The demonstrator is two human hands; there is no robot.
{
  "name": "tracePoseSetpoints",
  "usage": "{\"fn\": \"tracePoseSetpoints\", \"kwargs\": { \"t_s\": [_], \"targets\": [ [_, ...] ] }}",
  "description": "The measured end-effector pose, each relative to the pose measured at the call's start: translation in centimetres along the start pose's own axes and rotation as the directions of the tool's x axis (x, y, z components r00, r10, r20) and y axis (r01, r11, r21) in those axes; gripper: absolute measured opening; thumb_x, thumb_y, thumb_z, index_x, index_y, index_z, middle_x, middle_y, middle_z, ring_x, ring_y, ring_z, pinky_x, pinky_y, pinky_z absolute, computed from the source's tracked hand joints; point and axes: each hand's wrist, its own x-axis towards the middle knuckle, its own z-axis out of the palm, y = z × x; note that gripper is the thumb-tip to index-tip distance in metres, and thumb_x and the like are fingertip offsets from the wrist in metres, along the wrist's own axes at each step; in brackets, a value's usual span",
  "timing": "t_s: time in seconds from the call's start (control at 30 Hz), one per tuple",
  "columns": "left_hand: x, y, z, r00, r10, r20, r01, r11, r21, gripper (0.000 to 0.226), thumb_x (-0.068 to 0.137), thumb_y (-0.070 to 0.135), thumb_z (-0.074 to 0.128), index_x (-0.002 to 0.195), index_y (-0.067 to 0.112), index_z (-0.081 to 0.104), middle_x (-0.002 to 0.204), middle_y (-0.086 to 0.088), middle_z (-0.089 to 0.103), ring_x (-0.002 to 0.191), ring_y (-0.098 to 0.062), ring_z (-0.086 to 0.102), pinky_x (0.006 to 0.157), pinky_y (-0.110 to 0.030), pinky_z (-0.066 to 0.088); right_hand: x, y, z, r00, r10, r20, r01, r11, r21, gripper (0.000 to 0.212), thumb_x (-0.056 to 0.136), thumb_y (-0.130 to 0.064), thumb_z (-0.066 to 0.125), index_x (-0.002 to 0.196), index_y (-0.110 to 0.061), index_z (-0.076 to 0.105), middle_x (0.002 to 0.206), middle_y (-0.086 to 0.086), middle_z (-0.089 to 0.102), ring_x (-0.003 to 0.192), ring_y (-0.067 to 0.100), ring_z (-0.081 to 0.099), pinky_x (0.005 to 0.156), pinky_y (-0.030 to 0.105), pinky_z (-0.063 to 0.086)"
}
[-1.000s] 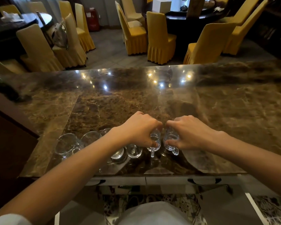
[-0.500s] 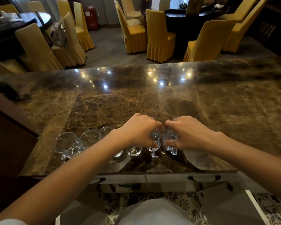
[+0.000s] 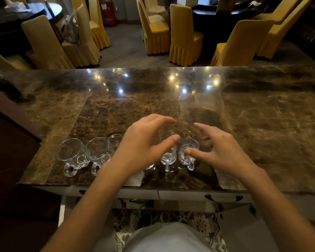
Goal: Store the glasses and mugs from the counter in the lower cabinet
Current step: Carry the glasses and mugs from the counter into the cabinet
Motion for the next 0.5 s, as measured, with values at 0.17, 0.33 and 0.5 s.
{"fn": "tracePoseSetpoints", "kwargs": {
  "t_s": [0.17,0.33,0.5],
  "targets": [
    [-7.3,1.8,1.3,0.933,-0.328,-0.147,0.222,0.847,-0.483,0.014,0.088,0.029,0.073,0.101,0.022,0.074,0.091,0.007,0.074,0.085,-0.015,0.072,0.074,-0.023,0.058,-4.0,1.2,0.0,0.928,0.299,-0.221,-0.14,0.833,0.535,0.052,0.08,-0.052,0.073,0.128,-0.033,0.064,0.112,-0.019,0.069,0.097,-0.002,0.068,0.076,0.02,0.056],
    [-10.7,0.9,6.7,0.729,-0.685,-0.021,0.468,0.519,-0.715,0.012,0.089,0.028,0.066,0.098,0.025,0.073,0.093,-0.003,0.076,0.078,-0.019,0.072,0.07,-0.027,0.057,-6.7,1.4,3.2,0.905,0.399,-0.145,-0.184,0.677,0.712,0.032,0.082,-0.044,0.07,0.107,-0.026,0.073,0.099,-0.007,0.076,0.091,0.01,0.072,0.08,0.032,0.062],
    [-9.5,0.1,10.0,0.64,-0.762,0.095,0.53,0.348,-0.773,0.021,0.097,0.028,0.057,0.113,0.023,0.068,0.104,0.005,0.075,0.08,-0.018,0.071,0.066,-0.027,0.055,-7.0,1.3,5.6,0.912,0.409,-0.042,-0.239,0.611,0.755,0.028,0.083,-0.045,0.07,0.103,-0.026,0.074,0.09,0.005,0.076,0.085,0.03,0.072,0.076,0.051,0.062]
  ]
}}
